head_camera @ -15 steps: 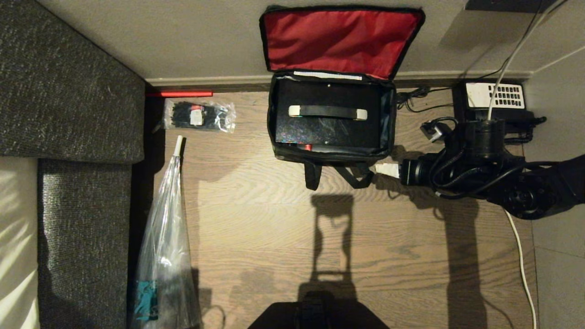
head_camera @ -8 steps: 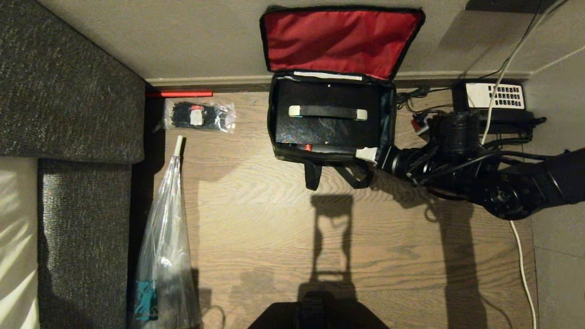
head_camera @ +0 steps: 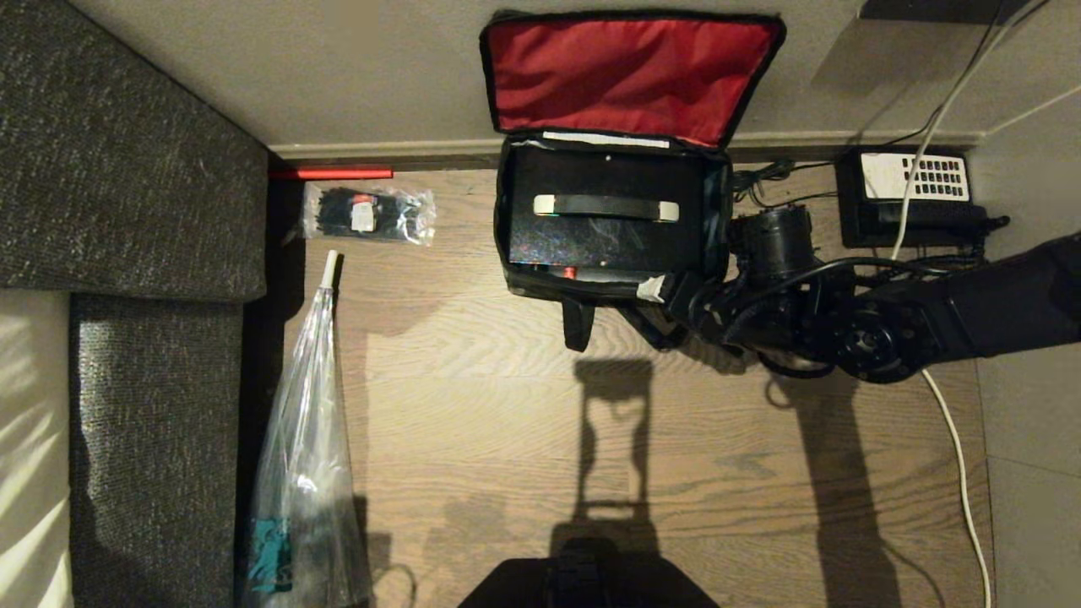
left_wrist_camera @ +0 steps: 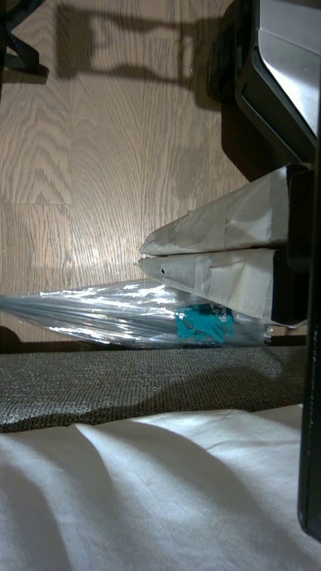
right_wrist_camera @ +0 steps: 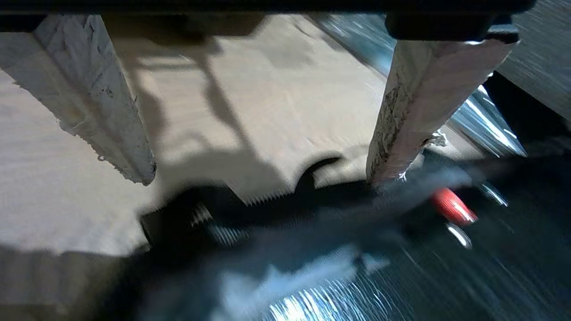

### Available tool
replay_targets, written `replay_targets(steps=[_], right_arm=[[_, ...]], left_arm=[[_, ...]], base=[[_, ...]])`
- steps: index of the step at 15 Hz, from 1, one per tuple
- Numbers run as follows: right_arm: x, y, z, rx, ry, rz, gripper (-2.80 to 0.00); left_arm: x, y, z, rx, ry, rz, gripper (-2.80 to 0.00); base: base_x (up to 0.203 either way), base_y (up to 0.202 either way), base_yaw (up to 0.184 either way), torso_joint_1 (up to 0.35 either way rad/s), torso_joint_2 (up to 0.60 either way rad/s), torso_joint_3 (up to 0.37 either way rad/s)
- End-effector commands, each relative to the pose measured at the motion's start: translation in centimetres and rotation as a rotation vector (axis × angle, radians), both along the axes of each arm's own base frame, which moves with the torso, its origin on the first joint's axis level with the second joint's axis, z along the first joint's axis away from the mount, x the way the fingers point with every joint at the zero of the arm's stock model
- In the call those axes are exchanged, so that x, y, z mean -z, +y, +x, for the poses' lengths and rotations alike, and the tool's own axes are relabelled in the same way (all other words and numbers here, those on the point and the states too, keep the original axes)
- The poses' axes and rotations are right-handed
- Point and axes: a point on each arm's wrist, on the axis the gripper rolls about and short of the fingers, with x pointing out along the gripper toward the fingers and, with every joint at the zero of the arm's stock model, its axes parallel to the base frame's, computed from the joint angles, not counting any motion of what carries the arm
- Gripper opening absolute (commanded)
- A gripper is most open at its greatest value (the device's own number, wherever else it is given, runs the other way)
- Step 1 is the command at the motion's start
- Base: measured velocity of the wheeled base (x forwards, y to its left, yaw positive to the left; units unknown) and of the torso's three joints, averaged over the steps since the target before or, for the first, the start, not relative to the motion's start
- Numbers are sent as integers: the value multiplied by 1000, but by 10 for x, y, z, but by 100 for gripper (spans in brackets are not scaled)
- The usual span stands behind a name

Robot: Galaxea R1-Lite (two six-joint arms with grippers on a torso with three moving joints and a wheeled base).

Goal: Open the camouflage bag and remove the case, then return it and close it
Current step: Grip the handle

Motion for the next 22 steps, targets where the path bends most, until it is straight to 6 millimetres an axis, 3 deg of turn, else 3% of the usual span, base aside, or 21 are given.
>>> replay_targets(steps=[1,7,8,17,22], right_arm=[[-7,5,7,10,-21,52,0],[-1,7,12,17,-10,46,0],[1,7,12,16,-4,43,-280],[14,10,15,5,15,-4,-280],[27,1,-1,-52,38,-143,-280]], left_arm=[[1,0,0,-1,1,0,-280],[0,0,0,-1,0,0,-280],[1,0,0,-1,1,-1,-280],[1,0,0,-1,1,0,-280],[1,0,0,-1,1,0,-280]], base=[[0,0,0,0,0,0],[0,0,0,0,0,0],[0,0,0,0,0,0],[0,0,0,0,0,0],[0,0,0,0,0,0]])
